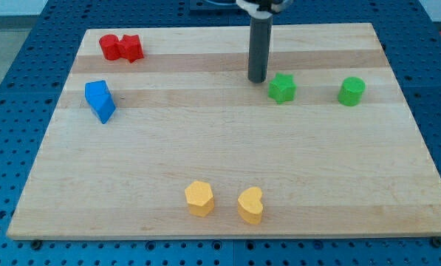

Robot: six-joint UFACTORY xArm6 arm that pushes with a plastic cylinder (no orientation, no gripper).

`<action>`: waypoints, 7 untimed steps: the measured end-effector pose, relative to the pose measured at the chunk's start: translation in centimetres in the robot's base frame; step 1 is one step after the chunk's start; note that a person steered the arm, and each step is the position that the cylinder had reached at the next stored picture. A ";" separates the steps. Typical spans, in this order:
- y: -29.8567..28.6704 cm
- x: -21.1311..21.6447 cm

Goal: Push the green star to the left side of green circle

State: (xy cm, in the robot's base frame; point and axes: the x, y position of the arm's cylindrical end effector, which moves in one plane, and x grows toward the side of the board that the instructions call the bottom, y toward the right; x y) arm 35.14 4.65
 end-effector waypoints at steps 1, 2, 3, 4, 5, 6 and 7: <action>0.4 2.4; 1.5 3.6; 3.0 3.2; 5.5 3.2; 6.5 3.2; 6.8 3.2; 6.8 3.2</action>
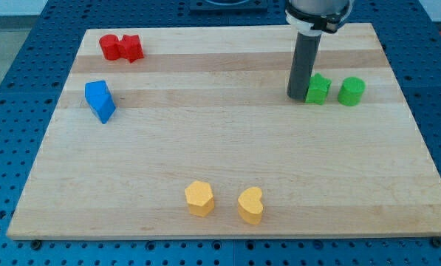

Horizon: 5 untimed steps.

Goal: Push the green star to the left side of green circle

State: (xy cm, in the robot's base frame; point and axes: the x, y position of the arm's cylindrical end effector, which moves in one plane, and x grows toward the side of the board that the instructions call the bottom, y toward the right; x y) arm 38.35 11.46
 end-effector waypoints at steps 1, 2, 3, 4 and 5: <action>2.1 0.0; 2.3 0.0; 2.3 0.0; -1.7 0.0; -7.0 1.1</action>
State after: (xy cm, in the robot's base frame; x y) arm 39.40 4.51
